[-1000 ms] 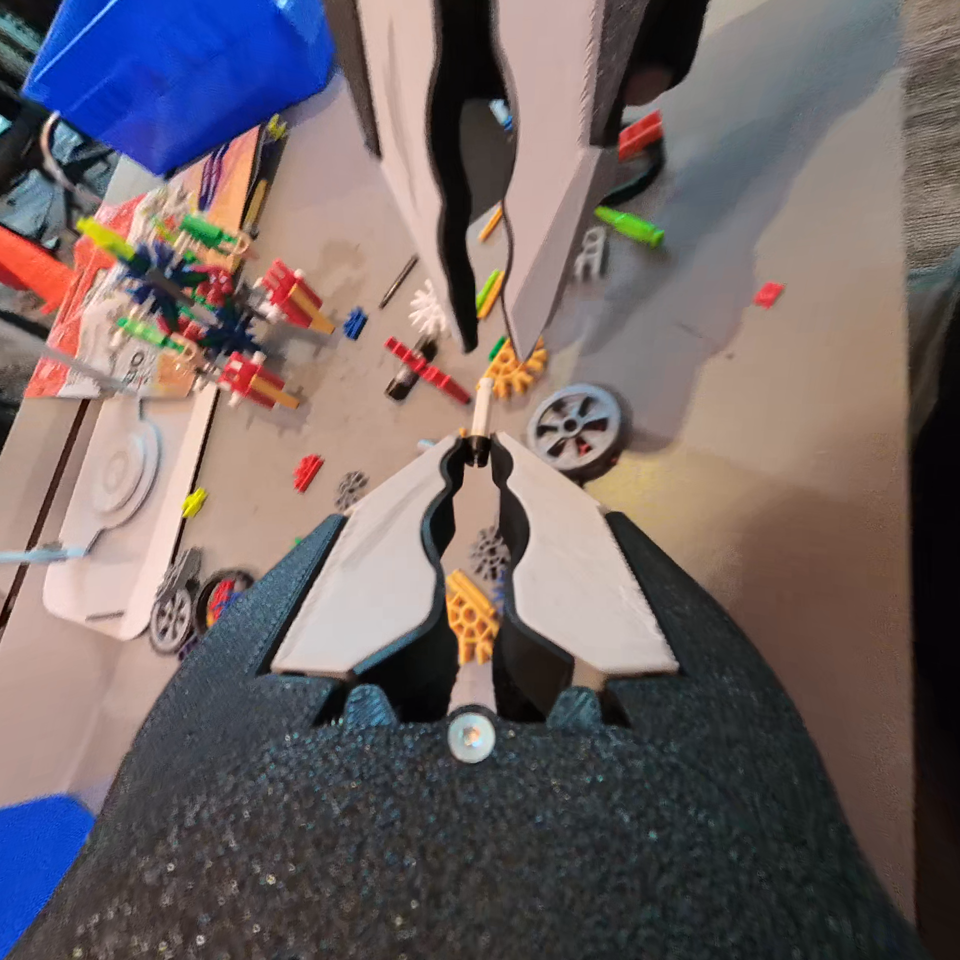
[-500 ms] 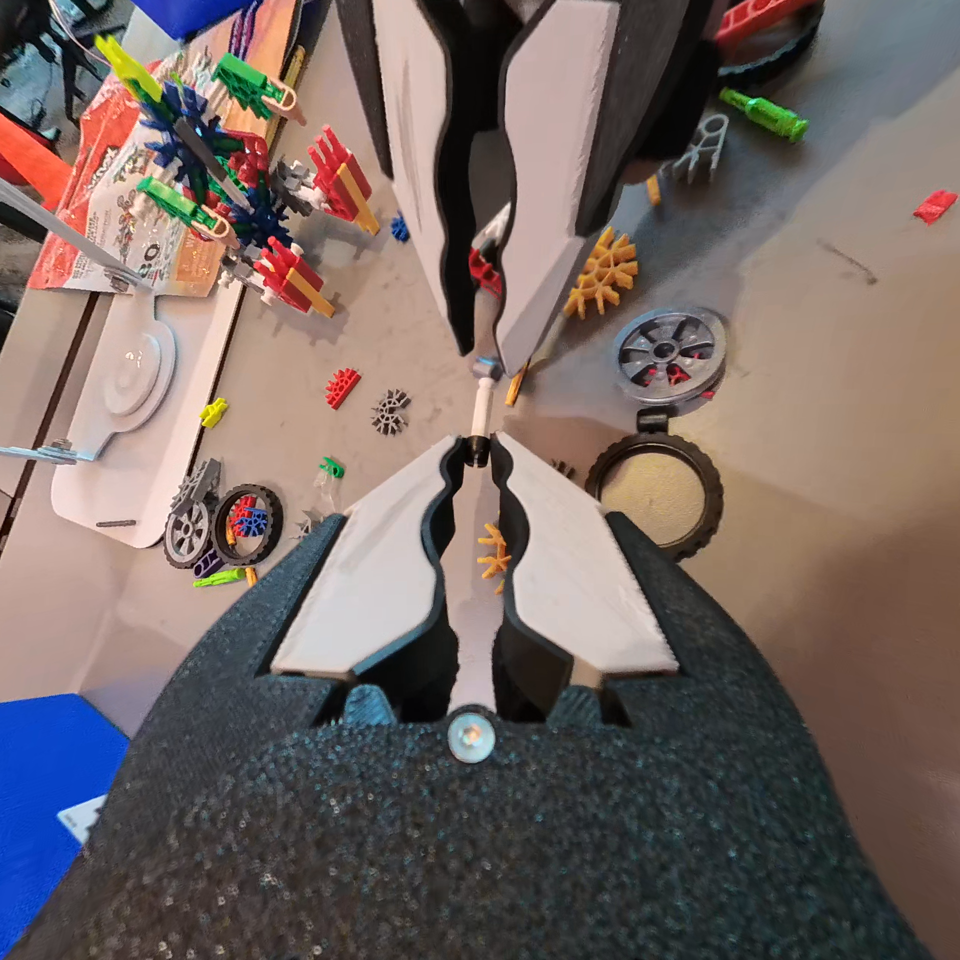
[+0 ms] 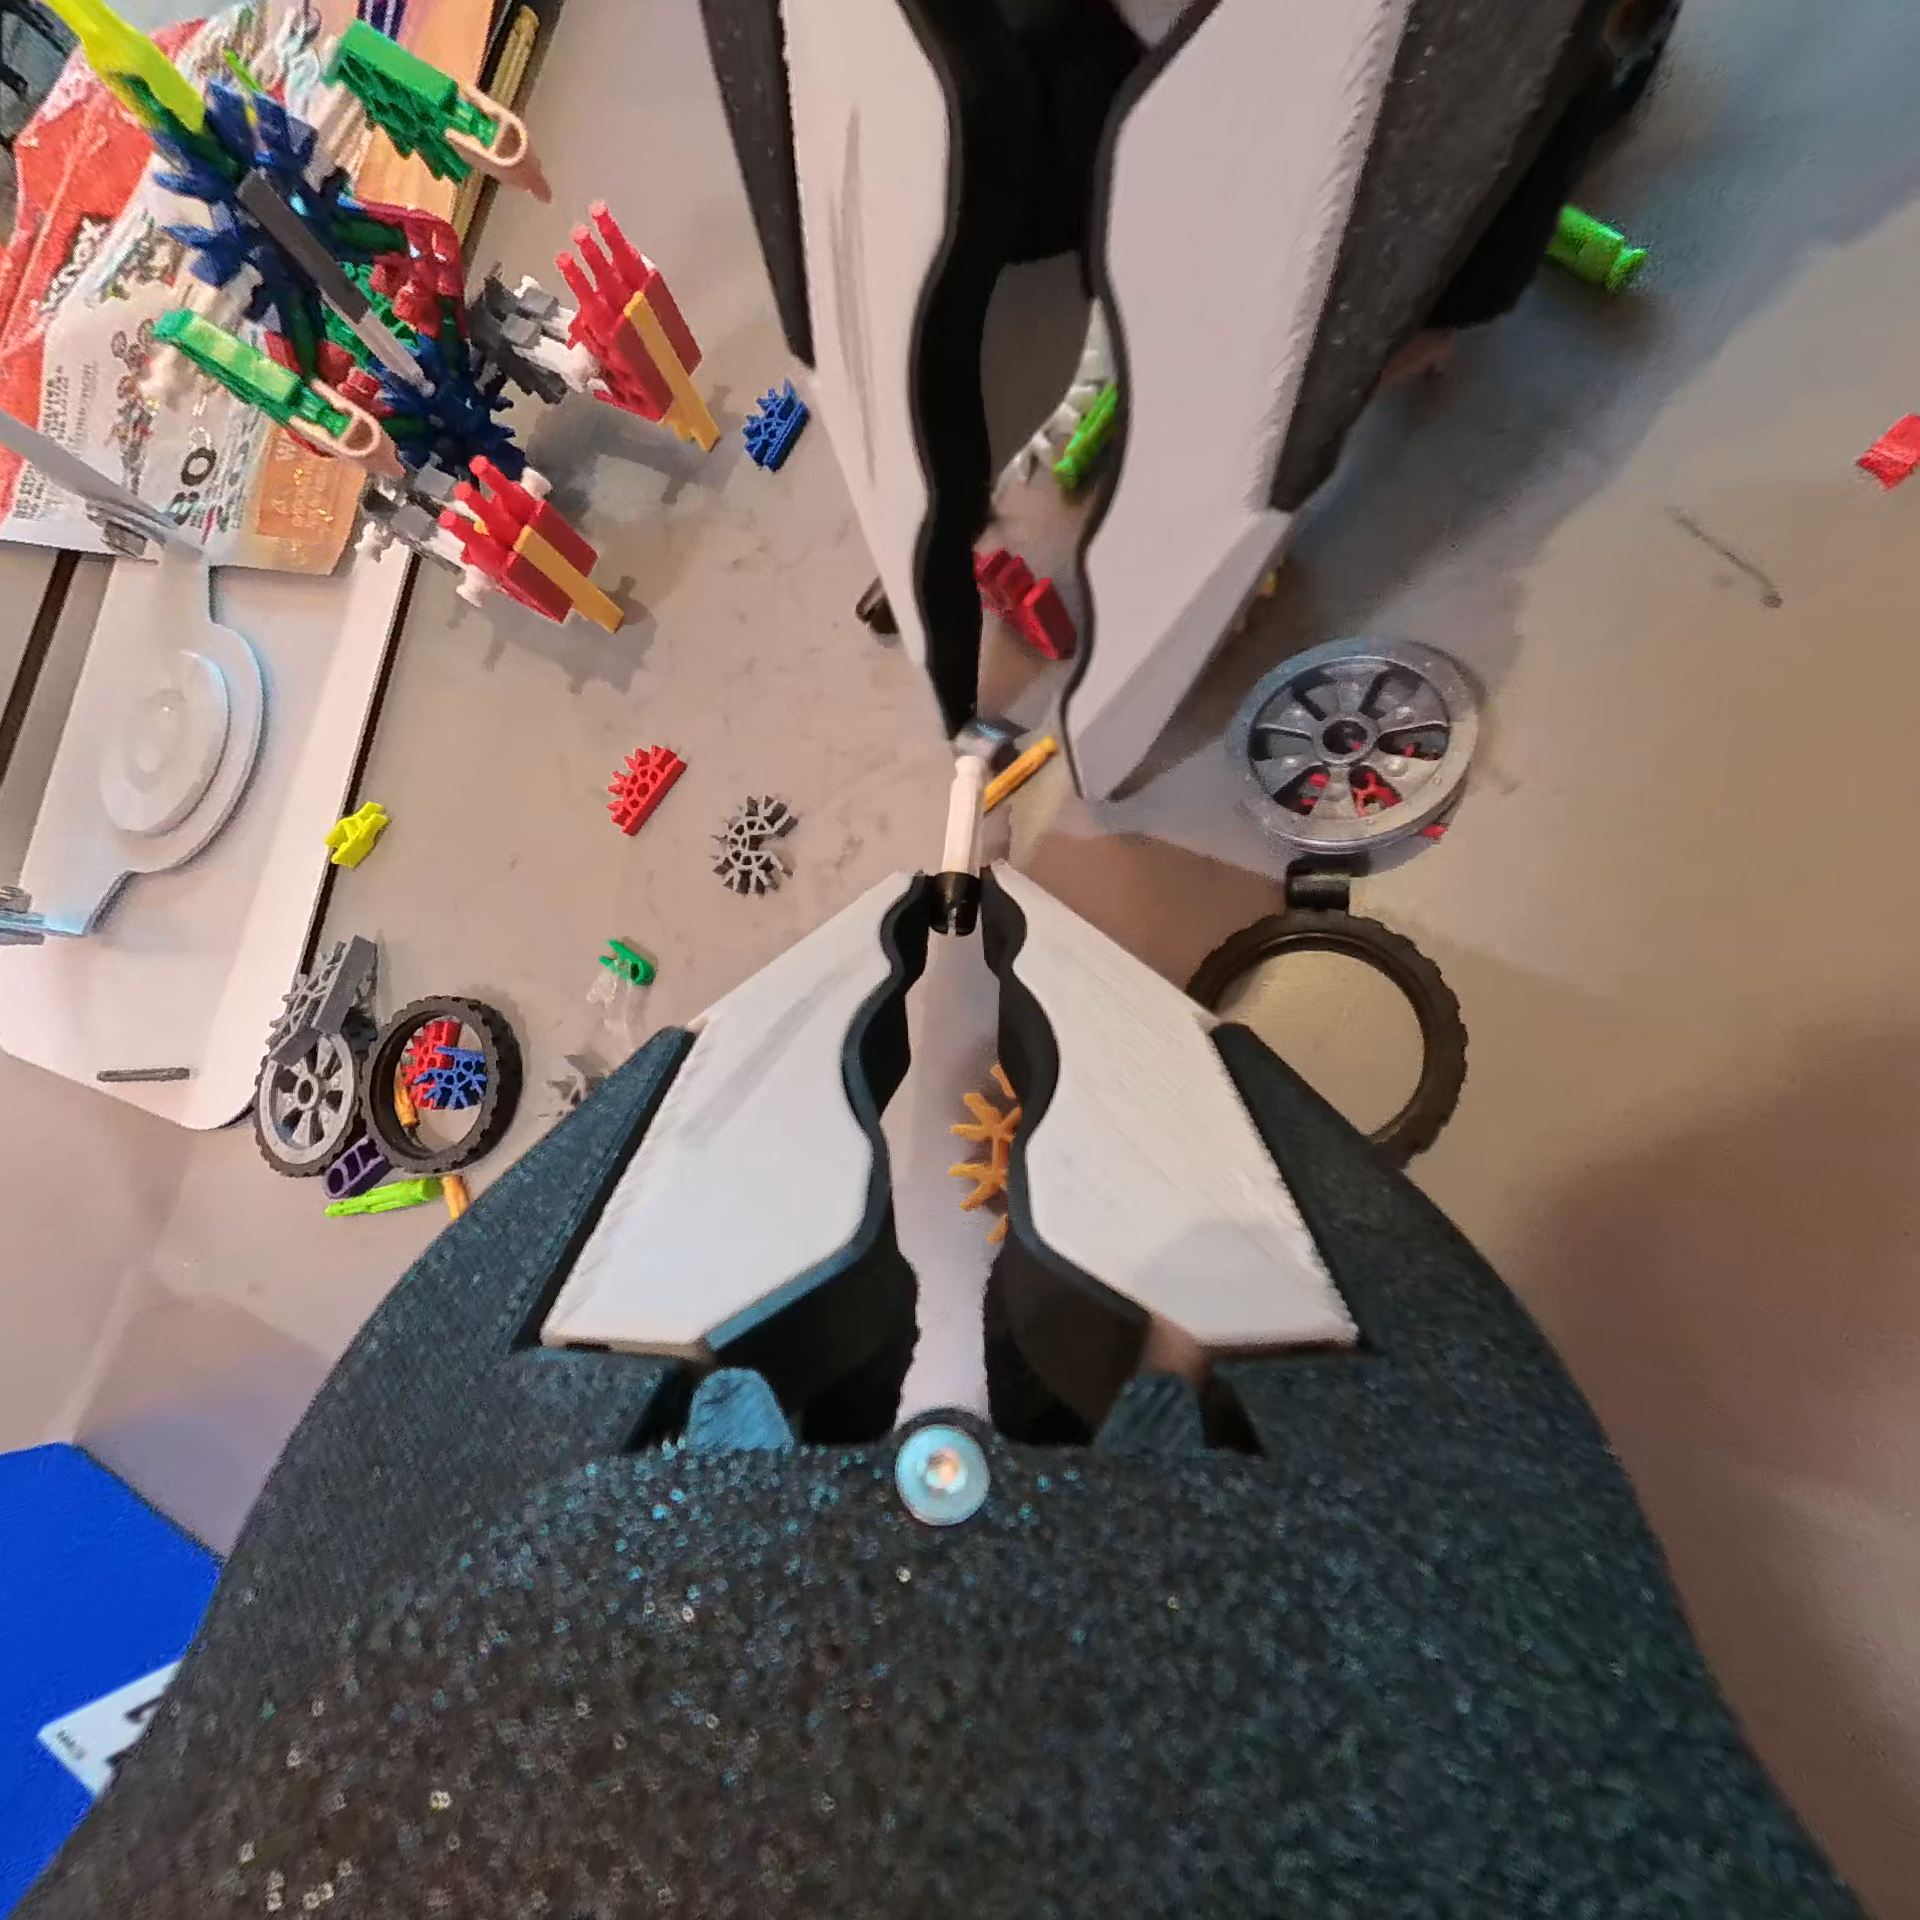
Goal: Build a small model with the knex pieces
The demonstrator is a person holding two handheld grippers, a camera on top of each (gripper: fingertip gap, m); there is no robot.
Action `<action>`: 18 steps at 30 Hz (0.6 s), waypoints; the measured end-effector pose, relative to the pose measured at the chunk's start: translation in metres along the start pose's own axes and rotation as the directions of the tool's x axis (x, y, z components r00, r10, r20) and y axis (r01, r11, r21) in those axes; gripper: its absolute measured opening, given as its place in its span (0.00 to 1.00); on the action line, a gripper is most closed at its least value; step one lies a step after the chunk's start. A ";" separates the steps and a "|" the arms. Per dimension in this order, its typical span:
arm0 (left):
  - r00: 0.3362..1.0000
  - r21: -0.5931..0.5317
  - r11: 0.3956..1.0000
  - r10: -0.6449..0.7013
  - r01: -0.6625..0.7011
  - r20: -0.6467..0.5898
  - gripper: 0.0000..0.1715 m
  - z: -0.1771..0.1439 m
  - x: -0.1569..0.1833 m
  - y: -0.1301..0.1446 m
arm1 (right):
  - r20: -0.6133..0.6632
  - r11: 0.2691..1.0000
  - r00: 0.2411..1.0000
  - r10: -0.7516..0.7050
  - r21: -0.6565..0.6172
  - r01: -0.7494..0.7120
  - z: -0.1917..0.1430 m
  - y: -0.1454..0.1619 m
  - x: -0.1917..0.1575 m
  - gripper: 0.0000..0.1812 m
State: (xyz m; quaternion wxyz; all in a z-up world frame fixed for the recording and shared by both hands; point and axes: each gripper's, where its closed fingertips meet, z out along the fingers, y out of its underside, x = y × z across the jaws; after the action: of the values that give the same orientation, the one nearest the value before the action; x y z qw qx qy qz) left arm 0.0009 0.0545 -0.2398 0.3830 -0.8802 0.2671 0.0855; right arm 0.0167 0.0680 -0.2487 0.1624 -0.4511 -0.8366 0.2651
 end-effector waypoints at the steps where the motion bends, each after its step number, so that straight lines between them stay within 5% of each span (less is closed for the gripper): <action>1: 1.000 -0.002 1.000 -0.005 0.005 0.002 0.04 0.000 -0.002 0.000 | -0.001 1.000 1.000 -0.002 0.001 0.002 0.000 0.000 -0.001 0.16; 9: 1.000 -0.043 0.999 -0.020 0.019 -0.020 0.04 0.002 -0.003 0.006 | 0.023 1.000 1.000 -0.001 0.019 0.000 0.001 0.001 -0.009 0.16; 18: 0.998 -0.070 0.997 -0.029 0.026 -0.054 0.04 0.006 0.001 0.010 | -0.004 0.999 1.000 0.011 0.040 -0.011 0.003 -0.001 -0.002 0.05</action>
State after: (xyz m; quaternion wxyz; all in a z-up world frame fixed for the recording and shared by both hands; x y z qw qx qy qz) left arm -0.0032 0.0524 -0.2508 0.3459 -0.8985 0.2622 0.0653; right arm 0.0158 0.0652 -0.2510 0.1716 -0.4529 -0.8282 0.2819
